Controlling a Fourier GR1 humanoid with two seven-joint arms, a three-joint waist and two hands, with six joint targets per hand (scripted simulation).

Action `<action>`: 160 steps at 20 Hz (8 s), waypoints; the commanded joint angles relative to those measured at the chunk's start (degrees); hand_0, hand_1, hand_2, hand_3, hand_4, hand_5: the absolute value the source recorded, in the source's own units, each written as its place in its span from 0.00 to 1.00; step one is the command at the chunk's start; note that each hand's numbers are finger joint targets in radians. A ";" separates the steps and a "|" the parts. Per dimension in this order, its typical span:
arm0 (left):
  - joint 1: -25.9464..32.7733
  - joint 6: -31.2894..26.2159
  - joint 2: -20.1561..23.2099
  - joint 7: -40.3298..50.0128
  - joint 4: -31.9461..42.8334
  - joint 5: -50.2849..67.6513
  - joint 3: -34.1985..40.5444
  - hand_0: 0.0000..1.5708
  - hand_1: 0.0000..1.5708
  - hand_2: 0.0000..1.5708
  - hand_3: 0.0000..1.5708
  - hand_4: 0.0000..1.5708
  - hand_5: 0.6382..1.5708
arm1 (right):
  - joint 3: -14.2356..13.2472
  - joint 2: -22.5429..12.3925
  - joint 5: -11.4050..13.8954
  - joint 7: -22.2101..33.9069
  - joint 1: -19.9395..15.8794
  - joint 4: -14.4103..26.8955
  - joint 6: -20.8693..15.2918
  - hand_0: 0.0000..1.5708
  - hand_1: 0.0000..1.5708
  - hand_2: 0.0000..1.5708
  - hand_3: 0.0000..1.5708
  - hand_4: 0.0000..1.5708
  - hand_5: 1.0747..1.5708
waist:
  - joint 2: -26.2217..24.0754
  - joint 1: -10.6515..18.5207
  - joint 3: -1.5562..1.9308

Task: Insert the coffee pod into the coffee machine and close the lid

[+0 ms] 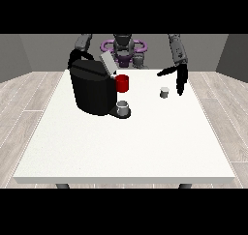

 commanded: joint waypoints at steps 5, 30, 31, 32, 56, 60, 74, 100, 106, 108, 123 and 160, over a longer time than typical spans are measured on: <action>-3.28 2.22 0.45 -3.19 8.76 -5.52 -0.97 0.28 0.28 0.39 0.19 0.00 1.00 | 1.07 0.93 2.00 1.10 -0.69 2.10 -1.95 0.00 0.00 0.00 0.00 0.26 1.00 | -0.55 -0.49 -0.01; -9.21 20.26 1.78 -10.80 19.48 -20.78 -4.00 0.62 0.62 0.69 0.55 0.21 1.00 | 0.85 0.89 -0.89 -1.95 -1.98 1.39 -1.17 0.00 0.00 0.00 0.00 0.33 1.00 | 3.85 -3.14 -0.01; -7.43 20.61 0.82 -10.53 20.65 -21.97 -5.03 0.63 0.63 0.70 0.55 0.18 1.00 | 3.54 2.17 -0.29 -1.37 1.09 0.12 -3.25 0.00 0.00 0.00 0.00 0.34 1.00 | 1.50 -3.06 -0.01; -7.57 20.25 1.12 -10.12 21.39 -23.03 -5.78 0.59 0.59 0.66 0.52 0.18 1.00 | 2.04 0.54 -0.32 3.40 -0.98 -0.86 -1.86 0.00 0.00 0.00 0.00 0.31 1.00 | 1.33 -3.29 -0.02; -22.84 2.84 2.85 -9.43 14.32 -22.79 -5.72 0.80 0.80 0.85 0.82 0.36 1.00 | -1.49 -0.11 -3.30 -1.77 -3.31 9.97 1.04 0.00 0.00 0.00 0.00 0.31 1.00 | -3.64 -2.62 0.01; -25.67 5.87 -0.82 -4.96 12.96 -24.50 -6.61 0.80 0.80 0.85 0.82 0.36 1.00 | 0.90 2.15 -2.28 -2.11 -4.91 10.42 -2.08 0.00 0.00 0.00 0.00 0.32 1.00 | -3.49 -2.98 0.02; -37.14 2.13 0.57 2.06 13.21 -23.16 -2.73 0.82 0.82 0.85 0.81 0.31 1.00 | 0.59 0.35 -1.26 0.01 -8.16 8.76 -1.49 0.00 0.00 0.00 0.00 0.32 1.00 | -0.82 -7.79 0.02; -39.62 2.87 0.64 0.11 15.64 -25.63 -2.27 0.75 0.75 0.80 0.76 0.32 1.00 | 0.45 1.96 -1.14 -0.94 -7.80 5.01 -3.88 0.00 0.00 0.00 0.00 0.33 1.00 | 3.59 -8.78 0.02; -40.46 2.05 2.15 0.63 16.28 -26.12 -1.77 0.75 0.75 0.81 0.77 0.33 1.00 | -1.06 -0.93 -3.73 -1.40 -6.30 4.62 0.50 0.00 0.00 0.00 0.00 0.29 1.00 | 4.08 -10.46 0.03; -38.45 1.70 0.52 -0.17 15.73 -26.52 -2.91 0.74 0.74 0.79 0.75 0.31 1.00 | -2.50 -1.25 -3.34 0.51 -7.41 5.78 -1.59 0.00 0.00 0.00 0.00 0.29 1.00 | 2.57 -7.72 0.02; -41.28 -1.22 3.33 -0.18 16.10 -27.28 -2.04 0.72 0.72 0.74 0.65 0.28 1.00 | -2.08 -0.83 -2.72 -3.32 -7.78 6.60 -1.47 0.00 0.00 0.00 0.00 0.21 1.00 | 6.06 -9.01 0.03; -35.95 -3.18 0.36 -1.55 14.01 -32.60 -5.21 0.00 0.00 0.00 0.00 0.00 1.00 | -2.91 -0.39 -4.20 -3.59 -2.49 8.97 -1.10 0.00 0.00 0.00 0.00 0.25 1.00 | -3.09 -4.98 0.03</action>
